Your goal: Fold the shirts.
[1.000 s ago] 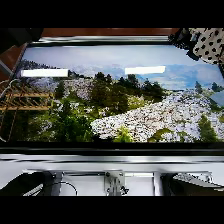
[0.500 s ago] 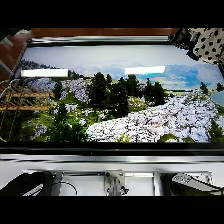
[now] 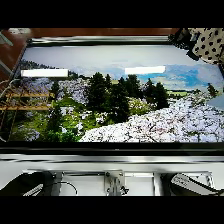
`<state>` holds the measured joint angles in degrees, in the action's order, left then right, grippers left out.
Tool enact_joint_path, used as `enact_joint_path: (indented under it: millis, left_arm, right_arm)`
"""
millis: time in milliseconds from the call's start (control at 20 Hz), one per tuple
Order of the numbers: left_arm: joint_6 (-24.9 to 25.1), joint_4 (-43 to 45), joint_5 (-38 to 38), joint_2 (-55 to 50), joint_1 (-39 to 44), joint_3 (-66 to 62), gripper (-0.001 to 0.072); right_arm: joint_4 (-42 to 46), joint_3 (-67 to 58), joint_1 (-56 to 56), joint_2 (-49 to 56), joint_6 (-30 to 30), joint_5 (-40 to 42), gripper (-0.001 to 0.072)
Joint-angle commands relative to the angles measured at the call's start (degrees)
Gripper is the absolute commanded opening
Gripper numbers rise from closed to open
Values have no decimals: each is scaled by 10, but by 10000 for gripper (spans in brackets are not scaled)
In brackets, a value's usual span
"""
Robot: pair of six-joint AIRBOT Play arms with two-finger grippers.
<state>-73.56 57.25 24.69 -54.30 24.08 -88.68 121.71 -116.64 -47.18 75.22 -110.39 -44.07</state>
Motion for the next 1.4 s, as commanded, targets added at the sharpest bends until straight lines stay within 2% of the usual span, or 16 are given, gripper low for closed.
enact_joint_path:
  millis: [0, 150, 350, 750, 950, 1100, 1350]
  left_arm:
    - [0, 2, -1, 0, -1, 0, 462]
    - [0, 2, -1, 0, -1, 0, 461]
    - [0, 2, -1, 0, -1, 0, 462]
    - [0, 2, -9, 0, -1, 0, 462]
    - [0, 4, -33, 0, -2, 0, 461]
    - [0, 4, -33, 0, -11, 0, 462]
    - [0, 4, -33, 0, -31, 0, 462]
  right_arm:
    - [42, 0, -9, 5, -13, -3, 78]
    - [51, 0, -36, 10, -17, 30, 78]
    - [47, -1, -61, 9, -27, 123, 77]
    - [27, -1, -57, -6, -27, 144, 77]
    - [28, -1, -22, -24, -23, 111, 77]
    - [54, -1, 31, -34, -14, 17, 77]
    - [86, 0, 85, -49, -14, -42, 77]
